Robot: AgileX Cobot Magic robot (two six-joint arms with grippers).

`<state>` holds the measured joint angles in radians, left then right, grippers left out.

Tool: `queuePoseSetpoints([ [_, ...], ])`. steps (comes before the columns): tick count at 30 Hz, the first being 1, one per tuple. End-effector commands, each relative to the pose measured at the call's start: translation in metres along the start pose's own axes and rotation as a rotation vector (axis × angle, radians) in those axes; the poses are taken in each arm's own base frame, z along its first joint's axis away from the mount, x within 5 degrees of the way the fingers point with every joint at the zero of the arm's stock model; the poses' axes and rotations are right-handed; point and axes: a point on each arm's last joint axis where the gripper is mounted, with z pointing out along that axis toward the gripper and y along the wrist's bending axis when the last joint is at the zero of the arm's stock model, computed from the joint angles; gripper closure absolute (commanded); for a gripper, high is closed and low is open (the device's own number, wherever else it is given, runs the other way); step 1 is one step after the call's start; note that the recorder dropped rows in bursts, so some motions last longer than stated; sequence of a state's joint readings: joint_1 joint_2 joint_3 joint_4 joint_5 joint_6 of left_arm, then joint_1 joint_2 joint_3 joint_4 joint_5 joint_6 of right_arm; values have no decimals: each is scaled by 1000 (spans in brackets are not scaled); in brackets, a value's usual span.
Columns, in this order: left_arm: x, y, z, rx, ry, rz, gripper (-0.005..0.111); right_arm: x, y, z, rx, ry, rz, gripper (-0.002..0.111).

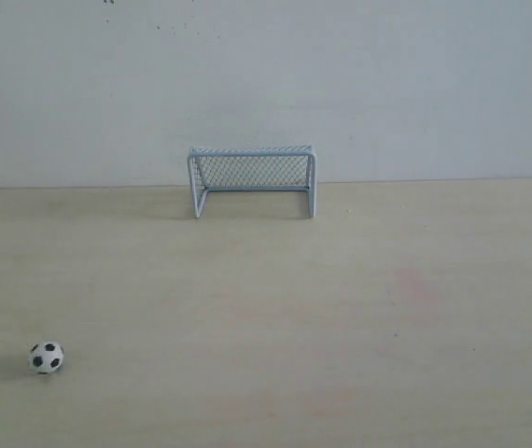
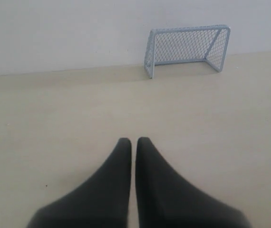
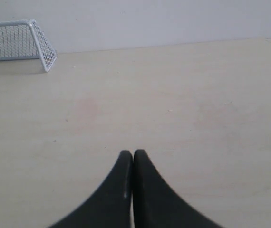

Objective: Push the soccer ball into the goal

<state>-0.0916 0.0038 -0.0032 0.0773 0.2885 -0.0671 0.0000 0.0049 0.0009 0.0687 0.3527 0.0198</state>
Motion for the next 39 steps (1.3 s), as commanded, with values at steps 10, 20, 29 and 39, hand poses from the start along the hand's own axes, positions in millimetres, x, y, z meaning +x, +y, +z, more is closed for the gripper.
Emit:
queuePoseSetpoints([
  [10,2,-2,0,22,6,41,102,-1,0,0,-1,-10,-1,108],
  [20,2,-3,0,30,7,-53,102,-1,0,0,-1,-10,-1,108],
  [29,2,-1,0,-7,9,-59,102,-1,0,0,-1,-10,-1,108],
  [39,2,2,0,-58,8,-70,102,-1,0,0,-1,-12,-1,108],
])
